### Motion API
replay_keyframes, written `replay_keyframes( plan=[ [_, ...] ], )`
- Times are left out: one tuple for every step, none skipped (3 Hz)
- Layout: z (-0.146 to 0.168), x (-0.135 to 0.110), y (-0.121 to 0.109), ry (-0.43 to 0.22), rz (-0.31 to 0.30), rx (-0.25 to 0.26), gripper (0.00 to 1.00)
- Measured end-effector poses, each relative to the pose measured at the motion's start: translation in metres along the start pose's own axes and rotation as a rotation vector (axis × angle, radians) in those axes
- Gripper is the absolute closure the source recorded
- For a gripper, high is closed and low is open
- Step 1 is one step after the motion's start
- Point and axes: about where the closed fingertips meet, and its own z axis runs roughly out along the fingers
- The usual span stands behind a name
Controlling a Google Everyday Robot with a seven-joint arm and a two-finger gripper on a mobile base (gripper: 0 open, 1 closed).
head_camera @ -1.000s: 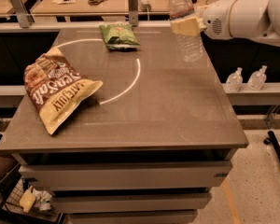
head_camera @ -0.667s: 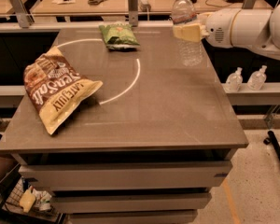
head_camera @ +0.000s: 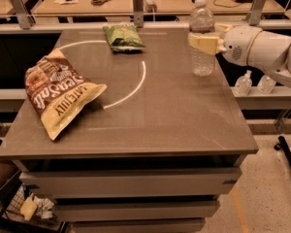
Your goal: Place water bottle upright
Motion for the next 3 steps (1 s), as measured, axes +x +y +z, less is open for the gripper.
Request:
replay_keyframes(
  plan=[
    [-0.012,-0.004,-0.001,-0.048,-0.019,0.013,1.0],
    [-0.016,-0.01,-0.002,-0.073,-0.04,0.015,1.0],
    [-0.013,-0.018,-0.003,-0.083,-0.06,0.003,1.0]
  ],
)
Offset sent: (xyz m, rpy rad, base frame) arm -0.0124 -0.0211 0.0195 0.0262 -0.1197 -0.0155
